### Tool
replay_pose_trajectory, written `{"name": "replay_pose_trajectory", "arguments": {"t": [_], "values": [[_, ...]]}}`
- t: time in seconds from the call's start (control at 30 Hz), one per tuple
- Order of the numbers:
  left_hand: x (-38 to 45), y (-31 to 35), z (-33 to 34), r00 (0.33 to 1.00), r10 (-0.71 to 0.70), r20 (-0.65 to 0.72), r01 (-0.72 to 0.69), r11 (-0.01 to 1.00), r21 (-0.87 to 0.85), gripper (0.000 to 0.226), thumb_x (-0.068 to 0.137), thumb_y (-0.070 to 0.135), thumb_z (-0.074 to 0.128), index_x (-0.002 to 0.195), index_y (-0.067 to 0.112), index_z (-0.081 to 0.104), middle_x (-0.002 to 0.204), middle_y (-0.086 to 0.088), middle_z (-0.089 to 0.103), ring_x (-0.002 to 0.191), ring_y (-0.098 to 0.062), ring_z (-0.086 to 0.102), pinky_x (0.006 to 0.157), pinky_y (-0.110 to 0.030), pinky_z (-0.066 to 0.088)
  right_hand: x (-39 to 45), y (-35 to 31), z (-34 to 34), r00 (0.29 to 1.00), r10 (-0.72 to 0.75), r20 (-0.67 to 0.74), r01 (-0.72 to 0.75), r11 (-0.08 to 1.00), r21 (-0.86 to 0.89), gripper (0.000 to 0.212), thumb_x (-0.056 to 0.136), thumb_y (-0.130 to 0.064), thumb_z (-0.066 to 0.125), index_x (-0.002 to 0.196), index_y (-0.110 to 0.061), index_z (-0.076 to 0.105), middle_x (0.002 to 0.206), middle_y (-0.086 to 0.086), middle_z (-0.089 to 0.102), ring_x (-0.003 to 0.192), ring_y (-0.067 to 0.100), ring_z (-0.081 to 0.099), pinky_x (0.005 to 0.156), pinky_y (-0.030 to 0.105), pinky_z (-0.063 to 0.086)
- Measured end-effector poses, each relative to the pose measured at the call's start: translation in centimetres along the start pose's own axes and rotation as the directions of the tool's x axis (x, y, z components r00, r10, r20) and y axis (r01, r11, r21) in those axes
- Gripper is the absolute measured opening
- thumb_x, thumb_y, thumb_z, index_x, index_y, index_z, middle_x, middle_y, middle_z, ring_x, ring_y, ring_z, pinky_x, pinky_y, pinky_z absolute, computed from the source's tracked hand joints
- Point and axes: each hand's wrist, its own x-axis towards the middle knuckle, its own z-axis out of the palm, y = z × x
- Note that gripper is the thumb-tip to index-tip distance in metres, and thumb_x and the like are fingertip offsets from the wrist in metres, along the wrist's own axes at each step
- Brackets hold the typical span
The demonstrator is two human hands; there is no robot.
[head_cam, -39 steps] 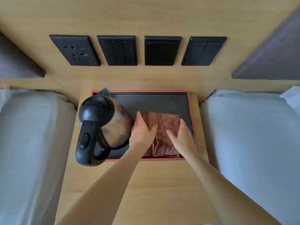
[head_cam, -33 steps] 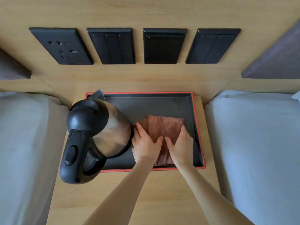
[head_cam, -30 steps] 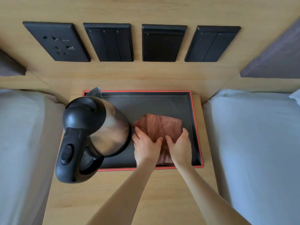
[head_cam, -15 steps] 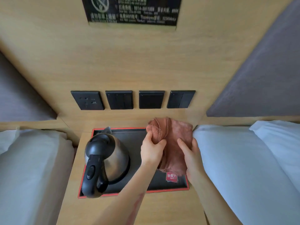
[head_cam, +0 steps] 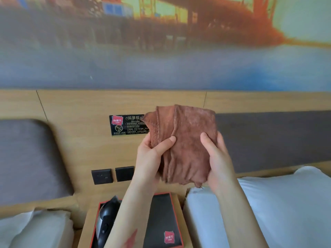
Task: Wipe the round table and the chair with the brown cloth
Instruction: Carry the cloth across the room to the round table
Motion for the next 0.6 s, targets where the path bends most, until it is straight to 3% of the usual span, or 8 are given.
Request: {"name": "replay_pose_trajectory", "arguments": {"t": [0.1, 0.4, 0.6], "values": [[-2.5, 1.4, 2.1, 1.0, -0.001, 0.029, 0.002, 1.0, -0.03, 0.023, 0.08, -0.002, 0.061, 0.096, 0.013, 0.065, 0.095, -0.008, 0.073, 0.089, -0.024, 0.069, 0.084, -0.038, 0.055, -2.4, -2.6, -0.2, 0.999, -0.042, 0.008, 0.042, 0.998, 0.054, 0.015, 0.091, -0.017, 0.054, 0.101, -0.027, 0.06, 0.095, -0.005, 0.071, 0.079, 0.005, 0.071, 0.059, 0.023, 0.056], [-6.2, -0.2, 7.3, 0.982, -0.021, 0.188, 0.044, 0.992, -0.122, 0.024, 0.078, -0.004, 0.06, 0.09, 0.016, 0.067, 0.084, -0.004, 0.075, 0.077, -0.018, 0.07, 0.073, -0.032, 0.058, -7.3, -6.8, -4.9, 0.991, -0.125, -0.051, 0.128, 0.99, 0.066, 0.017, 0.091, -0.017, 0.053, 0.102, -0.027, 0.061, 0.098, -0.004, 0.072, 0.085, 0.008, 0.071, 0.067, 0.027, 0.058], [-9.6, -1.6, 10.6, 0.916, -0.125, 0.38, 0.182, 0.976, -0.117, 0.025, 0.072, 0.004, 0.065, 0.093, 0.019, 0.068, 0.091, -0.004, 0.075, 0.086, -0.021, 0.071, 0.077, -0.035, 0.056, -13.0, -9.3, -8.2, 0.957, -0.18, -0.227, 0.182, 0.983, -0.009, 0.017, 0.092, -0.023, 0.053, 0.103, -0.032, 0.061, 0.102, -0.005, 0.072, 0.088, 0.011, 0.071, 0.065, 0.031, 0.058]]}}
